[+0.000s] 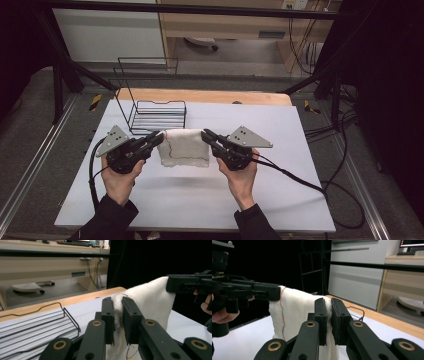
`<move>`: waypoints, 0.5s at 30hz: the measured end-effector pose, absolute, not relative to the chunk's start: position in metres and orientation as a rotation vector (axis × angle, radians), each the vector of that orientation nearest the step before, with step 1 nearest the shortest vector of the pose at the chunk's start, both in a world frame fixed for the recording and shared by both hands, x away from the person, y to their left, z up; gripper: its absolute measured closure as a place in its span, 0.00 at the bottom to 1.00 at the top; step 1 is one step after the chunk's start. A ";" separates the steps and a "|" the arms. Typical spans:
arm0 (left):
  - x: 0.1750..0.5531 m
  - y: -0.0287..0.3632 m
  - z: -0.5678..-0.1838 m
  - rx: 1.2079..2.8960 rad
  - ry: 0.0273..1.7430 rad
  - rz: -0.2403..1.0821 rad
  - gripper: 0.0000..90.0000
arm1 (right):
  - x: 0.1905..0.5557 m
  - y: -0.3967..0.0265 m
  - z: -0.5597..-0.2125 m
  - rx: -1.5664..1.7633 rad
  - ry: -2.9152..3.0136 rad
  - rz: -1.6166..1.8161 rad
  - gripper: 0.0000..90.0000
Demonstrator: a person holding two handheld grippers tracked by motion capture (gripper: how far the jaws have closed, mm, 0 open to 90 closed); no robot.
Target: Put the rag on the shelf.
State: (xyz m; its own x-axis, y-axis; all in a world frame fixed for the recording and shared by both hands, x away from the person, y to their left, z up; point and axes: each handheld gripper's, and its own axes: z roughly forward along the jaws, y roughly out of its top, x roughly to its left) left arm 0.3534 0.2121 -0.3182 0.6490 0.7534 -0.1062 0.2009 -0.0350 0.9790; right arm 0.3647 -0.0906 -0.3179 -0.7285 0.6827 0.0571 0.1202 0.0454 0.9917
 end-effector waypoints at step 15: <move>0.357 0.227 -0.302 1.513 0.807 0.587 0.89 | 0.372 -0.072 -0.301 0.770 1.830 1.774 0.93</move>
